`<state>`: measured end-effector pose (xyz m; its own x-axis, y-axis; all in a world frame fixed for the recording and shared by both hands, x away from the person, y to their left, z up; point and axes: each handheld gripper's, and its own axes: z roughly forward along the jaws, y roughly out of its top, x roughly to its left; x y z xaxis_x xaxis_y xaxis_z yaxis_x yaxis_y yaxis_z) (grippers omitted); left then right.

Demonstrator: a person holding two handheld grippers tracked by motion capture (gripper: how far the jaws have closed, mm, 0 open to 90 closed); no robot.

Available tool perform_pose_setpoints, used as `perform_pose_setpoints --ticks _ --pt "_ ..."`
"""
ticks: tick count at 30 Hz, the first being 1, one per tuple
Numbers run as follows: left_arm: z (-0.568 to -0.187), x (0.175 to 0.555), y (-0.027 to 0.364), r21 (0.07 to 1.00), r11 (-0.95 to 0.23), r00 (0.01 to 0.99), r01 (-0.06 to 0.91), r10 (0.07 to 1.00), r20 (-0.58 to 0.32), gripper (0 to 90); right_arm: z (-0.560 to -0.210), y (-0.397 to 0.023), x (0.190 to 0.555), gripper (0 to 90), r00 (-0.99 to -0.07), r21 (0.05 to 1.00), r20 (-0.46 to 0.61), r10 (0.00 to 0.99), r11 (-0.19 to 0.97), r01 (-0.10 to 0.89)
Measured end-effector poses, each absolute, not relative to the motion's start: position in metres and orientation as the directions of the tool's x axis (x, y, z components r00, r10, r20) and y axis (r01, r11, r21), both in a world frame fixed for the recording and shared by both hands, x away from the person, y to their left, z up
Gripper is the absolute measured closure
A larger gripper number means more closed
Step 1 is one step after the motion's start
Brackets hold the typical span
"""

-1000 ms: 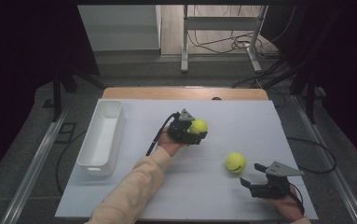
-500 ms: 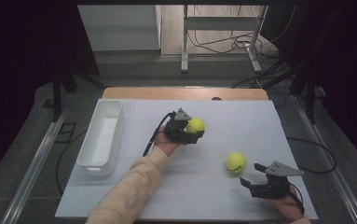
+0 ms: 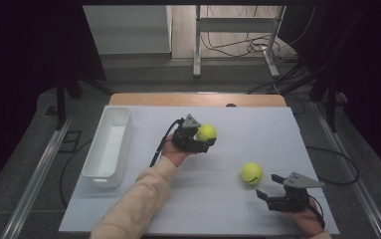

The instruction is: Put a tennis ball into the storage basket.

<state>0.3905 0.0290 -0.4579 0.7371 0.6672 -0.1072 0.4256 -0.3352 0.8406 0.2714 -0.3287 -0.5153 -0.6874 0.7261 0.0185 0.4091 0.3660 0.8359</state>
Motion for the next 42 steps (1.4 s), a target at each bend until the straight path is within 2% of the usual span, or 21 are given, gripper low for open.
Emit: perform_pose_setpoints --ticks 42 --pt "-0.444 0.381 0.064 0.869 -0.273 0.705 0.413 0.699 -0.116 26.5 -0.516 -0.329 0.272 16.1 -0.684 0.835 0.019 0.729 0.365 0.412"
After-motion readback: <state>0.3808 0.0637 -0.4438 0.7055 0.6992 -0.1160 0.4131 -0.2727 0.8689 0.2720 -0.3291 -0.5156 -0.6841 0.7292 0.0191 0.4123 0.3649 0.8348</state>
